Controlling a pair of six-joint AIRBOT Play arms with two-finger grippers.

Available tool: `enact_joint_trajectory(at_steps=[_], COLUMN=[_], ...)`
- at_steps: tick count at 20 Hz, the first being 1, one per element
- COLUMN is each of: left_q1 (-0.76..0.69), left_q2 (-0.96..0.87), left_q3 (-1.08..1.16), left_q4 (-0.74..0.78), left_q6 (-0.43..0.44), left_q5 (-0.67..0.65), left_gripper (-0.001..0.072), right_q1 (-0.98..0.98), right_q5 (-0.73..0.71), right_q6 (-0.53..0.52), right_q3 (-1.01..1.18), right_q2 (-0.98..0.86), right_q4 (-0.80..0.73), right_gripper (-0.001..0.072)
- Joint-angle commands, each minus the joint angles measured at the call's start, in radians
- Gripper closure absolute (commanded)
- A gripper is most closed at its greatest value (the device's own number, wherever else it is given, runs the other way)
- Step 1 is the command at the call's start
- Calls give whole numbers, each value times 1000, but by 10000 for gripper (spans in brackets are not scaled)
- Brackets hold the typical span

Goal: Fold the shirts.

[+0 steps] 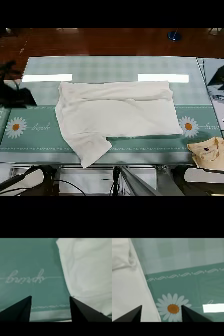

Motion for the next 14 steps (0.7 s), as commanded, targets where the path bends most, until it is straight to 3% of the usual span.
enact_joint_trajectory(at_steps=[1, 3, 5, 8, 14], left_q1=[176, 233, 251, 247, 164], left_q2=[183, 221, 222, 219, 203], left_q3=[-405, -615, -740, -728, -727], left_q4=[-285, -418, -411, -356, -320], left_q6=[140, 203, 212, 198, 182], left_q5=[32, 59, 110, 145, 210], left_gripper=[125, 123, 122, 122, 123], right_q1=[-141, -152, -148, -147, -147], right_q5=[-51, -70, -71, -92, -103], right_q6=[-32, -68, -99, -128, -137], right_q3=[-221, -333, -391, -404, -404], right_q2=[129, 151, 151, 152, 152], right_q4=[158, 212, 277, 352, 344], right_gripper=[184, 183, 183, 184, 184])
